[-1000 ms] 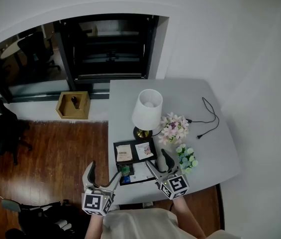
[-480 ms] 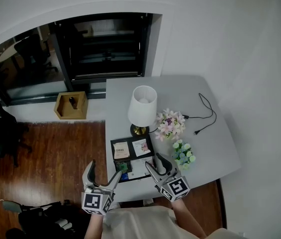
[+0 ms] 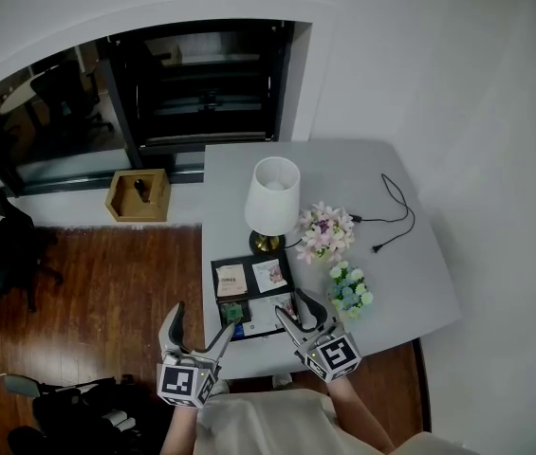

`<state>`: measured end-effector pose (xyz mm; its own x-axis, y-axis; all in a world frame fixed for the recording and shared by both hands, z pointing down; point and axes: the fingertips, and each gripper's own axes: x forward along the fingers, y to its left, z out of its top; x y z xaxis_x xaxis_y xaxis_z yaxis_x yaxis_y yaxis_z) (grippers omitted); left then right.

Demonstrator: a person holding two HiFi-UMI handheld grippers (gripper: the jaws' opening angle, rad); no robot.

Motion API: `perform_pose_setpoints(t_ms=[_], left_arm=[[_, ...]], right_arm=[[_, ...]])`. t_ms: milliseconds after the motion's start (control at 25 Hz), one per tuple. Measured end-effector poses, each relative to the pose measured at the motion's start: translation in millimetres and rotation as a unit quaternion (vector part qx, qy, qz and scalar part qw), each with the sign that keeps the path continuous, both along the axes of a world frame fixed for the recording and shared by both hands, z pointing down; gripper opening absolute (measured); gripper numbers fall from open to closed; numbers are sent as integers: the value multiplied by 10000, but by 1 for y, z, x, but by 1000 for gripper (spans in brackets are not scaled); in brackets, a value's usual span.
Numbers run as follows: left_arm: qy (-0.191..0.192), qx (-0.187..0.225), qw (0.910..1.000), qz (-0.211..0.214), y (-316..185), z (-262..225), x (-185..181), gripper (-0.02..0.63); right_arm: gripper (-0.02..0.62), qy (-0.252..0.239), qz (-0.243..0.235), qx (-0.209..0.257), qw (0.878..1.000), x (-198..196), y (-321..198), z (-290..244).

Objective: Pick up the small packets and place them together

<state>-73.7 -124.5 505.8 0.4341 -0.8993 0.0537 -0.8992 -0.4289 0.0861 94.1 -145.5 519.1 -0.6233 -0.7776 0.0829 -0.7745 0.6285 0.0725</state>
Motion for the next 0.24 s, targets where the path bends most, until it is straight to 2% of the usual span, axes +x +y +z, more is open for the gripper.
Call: perform_pose_setpoints(t_ms=[240], left_arm=[[-52, -55, 10000, 17, 0, 3, 2, 448]], right_arm=[[241, 35, -69, -36, 10000, -1, 1, 3]])
